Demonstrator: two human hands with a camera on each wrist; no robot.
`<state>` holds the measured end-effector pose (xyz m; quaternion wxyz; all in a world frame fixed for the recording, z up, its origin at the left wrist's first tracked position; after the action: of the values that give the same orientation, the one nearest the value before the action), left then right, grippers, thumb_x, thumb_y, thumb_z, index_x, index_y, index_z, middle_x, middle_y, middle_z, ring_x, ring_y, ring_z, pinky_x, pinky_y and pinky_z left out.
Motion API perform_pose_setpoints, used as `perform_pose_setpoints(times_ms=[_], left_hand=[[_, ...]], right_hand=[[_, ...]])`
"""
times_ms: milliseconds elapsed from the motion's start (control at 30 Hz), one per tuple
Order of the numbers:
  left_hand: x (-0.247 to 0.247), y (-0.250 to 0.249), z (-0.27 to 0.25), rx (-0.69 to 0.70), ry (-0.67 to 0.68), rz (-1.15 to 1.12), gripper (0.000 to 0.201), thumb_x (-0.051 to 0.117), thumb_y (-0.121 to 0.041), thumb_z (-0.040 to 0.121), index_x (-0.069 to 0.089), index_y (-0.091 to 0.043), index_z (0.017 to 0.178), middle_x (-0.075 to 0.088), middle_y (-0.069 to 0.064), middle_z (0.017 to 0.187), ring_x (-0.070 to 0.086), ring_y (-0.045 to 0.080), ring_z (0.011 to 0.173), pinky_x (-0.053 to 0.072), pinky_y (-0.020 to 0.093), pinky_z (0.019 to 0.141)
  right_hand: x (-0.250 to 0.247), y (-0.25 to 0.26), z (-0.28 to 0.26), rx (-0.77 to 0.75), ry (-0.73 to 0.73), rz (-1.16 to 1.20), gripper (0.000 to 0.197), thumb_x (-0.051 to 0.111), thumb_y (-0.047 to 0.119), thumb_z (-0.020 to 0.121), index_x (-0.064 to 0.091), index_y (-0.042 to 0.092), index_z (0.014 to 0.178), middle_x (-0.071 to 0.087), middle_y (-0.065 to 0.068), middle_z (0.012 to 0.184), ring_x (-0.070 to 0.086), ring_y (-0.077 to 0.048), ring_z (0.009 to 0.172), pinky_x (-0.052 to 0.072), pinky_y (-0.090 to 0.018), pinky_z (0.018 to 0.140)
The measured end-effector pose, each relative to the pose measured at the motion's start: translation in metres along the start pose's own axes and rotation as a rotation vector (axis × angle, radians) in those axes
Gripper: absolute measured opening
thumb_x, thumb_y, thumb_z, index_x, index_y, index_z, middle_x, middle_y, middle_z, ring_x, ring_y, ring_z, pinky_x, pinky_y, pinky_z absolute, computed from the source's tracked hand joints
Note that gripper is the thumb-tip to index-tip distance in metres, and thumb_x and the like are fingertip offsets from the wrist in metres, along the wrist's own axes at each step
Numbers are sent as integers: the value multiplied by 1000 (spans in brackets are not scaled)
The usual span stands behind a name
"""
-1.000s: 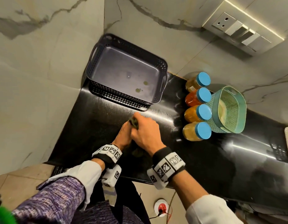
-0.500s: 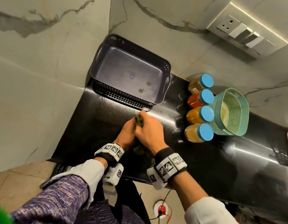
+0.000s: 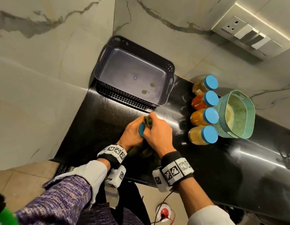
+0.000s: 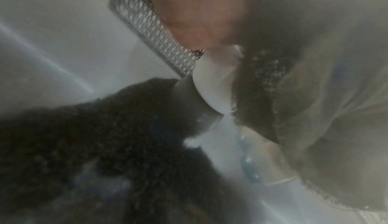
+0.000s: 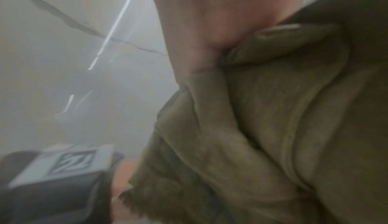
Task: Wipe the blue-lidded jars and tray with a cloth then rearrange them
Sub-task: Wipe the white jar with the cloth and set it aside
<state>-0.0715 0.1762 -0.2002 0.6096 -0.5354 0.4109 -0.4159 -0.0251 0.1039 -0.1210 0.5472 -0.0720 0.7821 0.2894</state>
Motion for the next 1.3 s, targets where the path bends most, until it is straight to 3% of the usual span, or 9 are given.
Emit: perform_pose_setpoints(times_ms=[167, 300, 367, 533, 667, 733, 867, 1033, 1300], left_hand=[[8, 0, -7, -36, 50, -83, 59, 90, -11, 72, 65, -15, 125, 69, 1, 120, 71, 21, 111, 58, 45, 98], [9, 12, -12, -94, -16, -136, 35, 68, -21, 86, 67, -15, 121, 71, 8, 118, 70, 24, 112, 56, 48, 101], [6, 19, -10, -163, -29, -105, 26, 63, -25, 89, 68, -18, 114, 73, 5, 109, 70, 14, 101, 57, 48, 92], [8, -6, -6, -25, 24, -25, 56, 93, -22, 76, 65, -15, 124, 71, 0, 119, 71, 19, 108, 57, 38, 96], [3, -4, -8, -21, -59, 62, 68, 98, -25, 63, 64, -22, 122, 69, -6, 119, 69, 16, 110, 56, 39, 99], [4, -7, -8, -32, -95, 81, 67, 97, -23, 61, 65, -23, 120, 70, -7, 116, 69, 15, 107, 57, 40, 97], [-2, -4, -9, -113, -174, 71, 63, 95, -32, 57, 69, -21, 113, 73, -5, 108, 70, 13, 98, 59, 34, 89], [-10, -30, 3, -155, -275, -26, 67, 91, -45, 50, 70, -16, 107, 75, -1, 98, 70, 15, 89, 57, 23, 81], [-26, -128, 40, -129, -219, -394, 64, 85, -30, 47, 73, 2, 102, 73, 11, 91, 69, 17, 84, 58, 31, 73]], right_hand=[[-6, -26, -41, 82, 19, -46, 25, 64, 24, 86, 55, 21, 108, 74, -8, 96, 70, -40, 89, 51, -40, 69], [17, 10, -42, -45, 127, -99, 30, 63, 21, 82, 56, 21, 112, 73, -6, 101, 67, -39, 94, 44, -39, 71], [12, 18, -15, -53, 79, -82, 21, 63, 25, 87, 56, 21, 107, 73, -9, 99, 66, -42, 94, 44, -42, 69], [-16, -51, -1, 169, -97, 23, 13, 61, 22, 88, 53, 19, 98, 72, -14, 91, 67, -43, 89, 46, -41, 67], [55, -92, -67, 240, 220, -12, 19, 58, 22, 92, 59, 22, 111, 75, -12, 107, 69, -40, 102, 53, -43, 83], [69, -108, -94, 296, 188, 130, 14, 58, 25, 98, 60, 26, 112, 75, -5, 102, 71, -31, 97, 54, -41, 82], [2, -137, -85, 387, -231, 620, 13, 59, 19, 107, 62, 24, 95, 68, 6, 85, 62, 3, 77, 47, -28, 74], [-69, -101, -48, 234, -315, 938, 15, 54, 18, 109, 64, 19, 97, 64, 9, 89, 61, 1, 84, 50, -13, 78], [-106, -26, -42, 52, -233, 1201, 29, 70, 19, 99, 69, 12, 128, 77, -7, 121, 72, -22, 117, 60, -39, 99]])
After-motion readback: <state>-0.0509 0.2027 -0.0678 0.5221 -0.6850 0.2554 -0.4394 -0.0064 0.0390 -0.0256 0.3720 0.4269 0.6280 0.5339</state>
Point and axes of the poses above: each hand's wrist, its own z-axis towards the middle knuckle, its own x-axis out of the palm, y = z × x, the point moved 10 cm from there along z, towards the middle knuckle
